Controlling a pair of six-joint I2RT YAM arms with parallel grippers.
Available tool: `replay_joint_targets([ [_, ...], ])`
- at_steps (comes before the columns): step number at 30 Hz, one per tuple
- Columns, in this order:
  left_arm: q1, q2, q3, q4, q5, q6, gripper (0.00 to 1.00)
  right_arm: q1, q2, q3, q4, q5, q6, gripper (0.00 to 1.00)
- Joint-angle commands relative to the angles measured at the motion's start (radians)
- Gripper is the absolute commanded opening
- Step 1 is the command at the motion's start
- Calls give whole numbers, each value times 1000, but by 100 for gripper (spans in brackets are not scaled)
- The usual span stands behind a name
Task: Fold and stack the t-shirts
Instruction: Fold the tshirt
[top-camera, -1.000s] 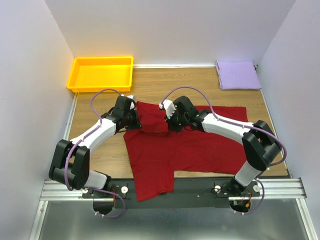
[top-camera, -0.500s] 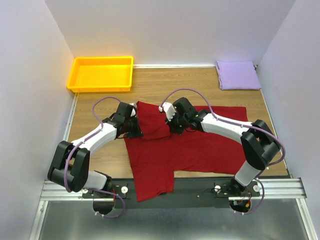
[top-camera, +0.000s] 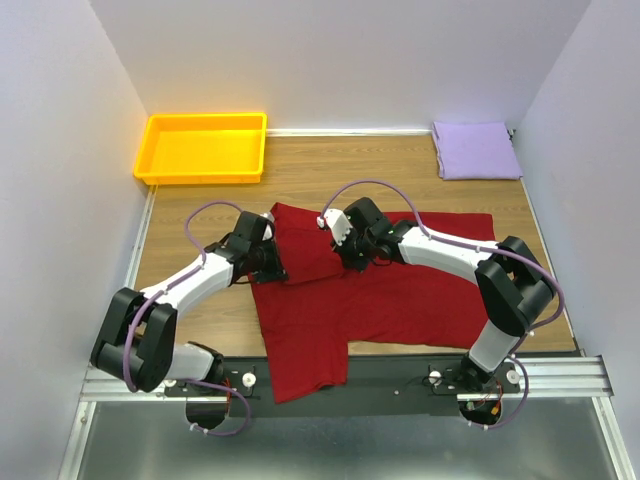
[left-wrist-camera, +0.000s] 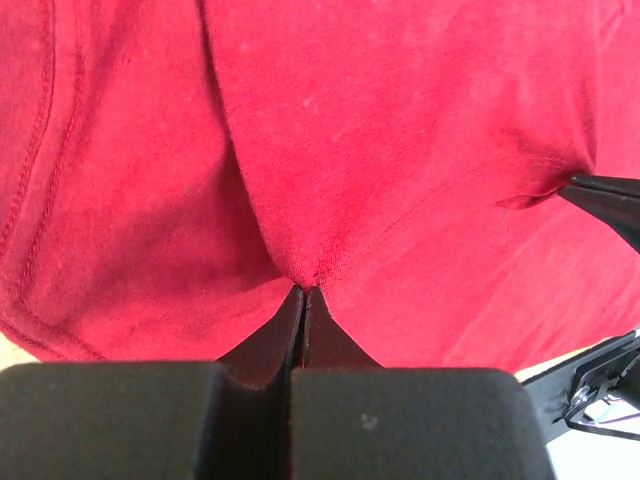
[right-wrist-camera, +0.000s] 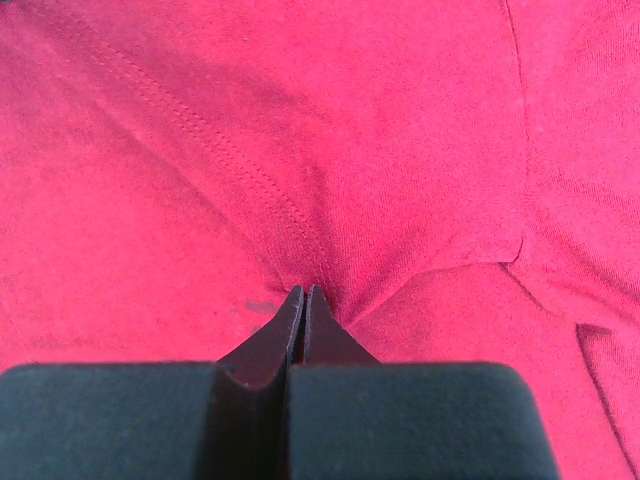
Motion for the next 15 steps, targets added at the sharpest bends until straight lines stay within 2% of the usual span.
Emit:
replay_joint_targets([
  [1,-4,-43,-29,10,21,-29,0,0,15,14,-33,19,-11,3],
  [4,-4,-53,-33,9,19,-32,0,1,13,16,-38,16,-13,8],
  [6,-4,-58,-31,7,16,-34,4,0,12,24,-42,16,-10,17],
  [7,-4,-61,-26,6,11,-32,12,1,4,27,-44,13,-8,30],
  [8,-4,-73,-20,1,4,-35,16,1,0,31,-47,12,-5,35],
  [13,-4,-156,4,21,-76,-75,41,1,-11,56,-55,24,19,51],
  [14,-3,-167,13,21,-88,-78,49,0,-13,60,-55,44,25,52],
  [15,-3,-185,21,18,-117,-78,52,-2,-20,63,-56,55,36,54],
])
